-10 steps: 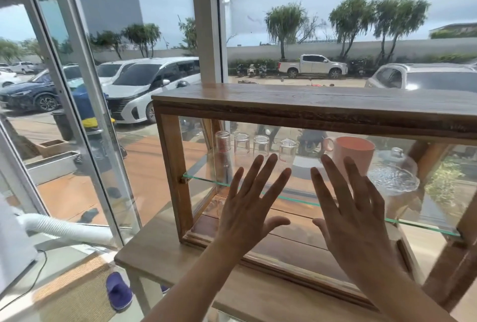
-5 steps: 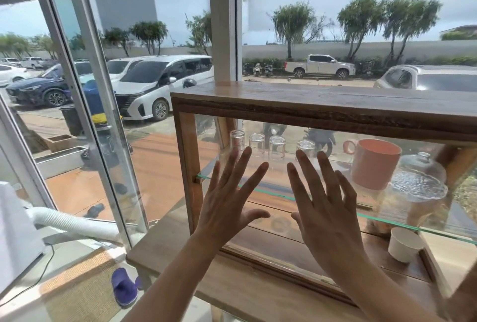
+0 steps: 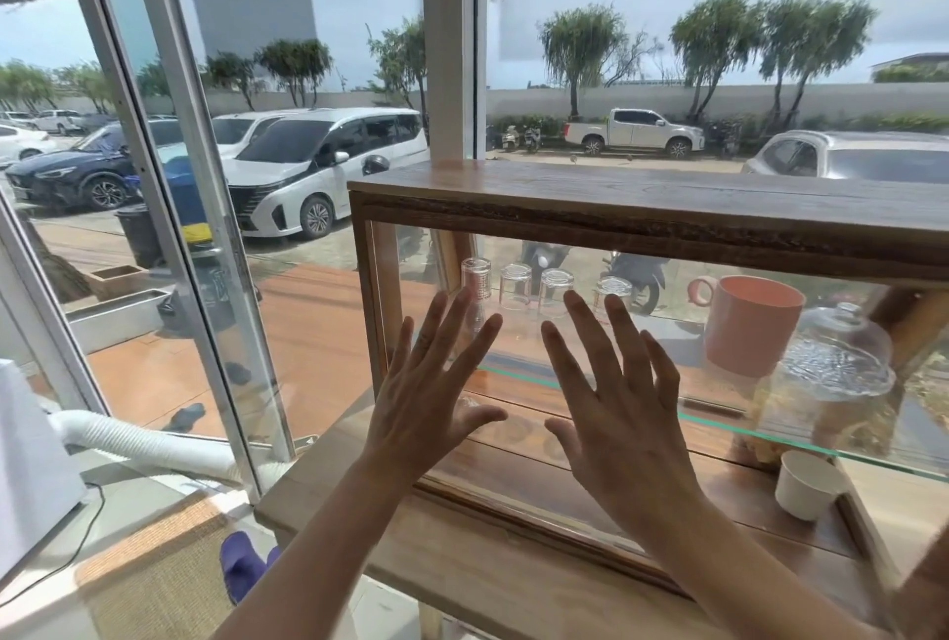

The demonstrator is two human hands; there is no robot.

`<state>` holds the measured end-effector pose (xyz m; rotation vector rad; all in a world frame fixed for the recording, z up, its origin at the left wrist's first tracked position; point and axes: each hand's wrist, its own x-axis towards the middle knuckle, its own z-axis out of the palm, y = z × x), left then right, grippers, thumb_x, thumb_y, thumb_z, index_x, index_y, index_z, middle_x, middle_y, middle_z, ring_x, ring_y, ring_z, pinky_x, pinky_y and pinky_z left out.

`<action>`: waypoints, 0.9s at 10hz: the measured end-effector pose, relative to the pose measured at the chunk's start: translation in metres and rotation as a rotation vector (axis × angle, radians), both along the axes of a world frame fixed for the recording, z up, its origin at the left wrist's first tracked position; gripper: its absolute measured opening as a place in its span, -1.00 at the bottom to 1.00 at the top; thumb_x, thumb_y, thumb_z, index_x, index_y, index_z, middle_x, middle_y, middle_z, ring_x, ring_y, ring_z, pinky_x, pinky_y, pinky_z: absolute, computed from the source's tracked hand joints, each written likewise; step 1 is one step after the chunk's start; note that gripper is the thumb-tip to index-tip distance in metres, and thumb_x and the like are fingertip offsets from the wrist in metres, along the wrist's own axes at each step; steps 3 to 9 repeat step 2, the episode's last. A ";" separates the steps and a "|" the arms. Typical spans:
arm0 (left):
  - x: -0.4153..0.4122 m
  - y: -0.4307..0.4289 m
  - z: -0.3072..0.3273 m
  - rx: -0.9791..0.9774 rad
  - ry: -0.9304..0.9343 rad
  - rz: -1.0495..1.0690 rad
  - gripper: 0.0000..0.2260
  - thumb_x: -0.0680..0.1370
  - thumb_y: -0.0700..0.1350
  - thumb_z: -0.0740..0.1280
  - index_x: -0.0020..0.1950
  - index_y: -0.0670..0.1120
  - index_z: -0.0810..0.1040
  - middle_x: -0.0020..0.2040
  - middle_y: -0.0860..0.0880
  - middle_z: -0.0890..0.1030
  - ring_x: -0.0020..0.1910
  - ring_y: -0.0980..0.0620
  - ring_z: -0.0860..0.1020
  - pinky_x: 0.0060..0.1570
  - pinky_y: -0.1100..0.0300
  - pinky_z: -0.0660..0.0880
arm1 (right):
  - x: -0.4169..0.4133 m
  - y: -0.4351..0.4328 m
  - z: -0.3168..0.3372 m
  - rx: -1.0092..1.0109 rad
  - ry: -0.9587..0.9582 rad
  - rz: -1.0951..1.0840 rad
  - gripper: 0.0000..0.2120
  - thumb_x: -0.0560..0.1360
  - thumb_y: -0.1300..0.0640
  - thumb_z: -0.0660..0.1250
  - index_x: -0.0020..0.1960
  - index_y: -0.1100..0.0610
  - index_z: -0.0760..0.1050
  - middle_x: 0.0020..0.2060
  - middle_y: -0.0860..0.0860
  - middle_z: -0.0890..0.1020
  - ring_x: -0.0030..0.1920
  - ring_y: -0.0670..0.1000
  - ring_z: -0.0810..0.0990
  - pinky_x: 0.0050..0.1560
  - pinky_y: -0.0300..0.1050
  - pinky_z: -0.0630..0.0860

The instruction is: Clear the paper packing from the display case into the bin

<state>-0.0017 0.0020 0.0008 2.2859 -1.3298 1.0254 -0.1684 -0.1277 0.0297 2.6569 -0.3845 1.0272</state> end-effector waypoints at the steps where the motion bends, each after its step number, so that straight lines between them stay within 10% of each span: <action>1: -0.009 0.008 -0.012 -0.107 0.077 -0.057 -0.16 0.45 0.17 0.44 0.58 -0.08 0.10 0.61 -0.14 0.01 0.60 -0.10 0.00 0.50 -0.15 0.17 | -0.023 0.002 0.016 0.054 -0.130 0.172 -0.21 0.33 -0.06 0.53 0.47 0.08 0.31 0.52 0.11 0.27 0.53 0.17 0.20 0.41 0.22 0.26; 2: -0.036 0.030 -0.048 -0.192 0.246 -0.103 -0.28 0.49 -0.02 0.42 0.57 0.04 0.13 0.55 -0.10 0.25 0.52 0.00 0.27 0.39 0.14 0.33 | -0.060 0.005 0.050 0.235 -0.285 0.383 -0.41 0.45 -0.09 0.41 0.41 0.08 0.36 0.40 0.05 0.42 0.41 0.09 0.39 0.33 0.15 0.37; 9: -0.036 0.030 -0.048 -0.192 0.246 -0.103 -0.28 0.49 -0.02 0.42 0.57 0.04 0.13 0.55 -0.10 0.25 0.52 0.00 0.27 0.39 0.14 0.33 | -0.060 0.005 0.050 0.235 -0.285 0.383 -0.41 0.45 -0.09 0.41 0.41 0.08 0.36 0.40 0.05 0.42 0.41 0.09 0.39 0.33 0.15 0.37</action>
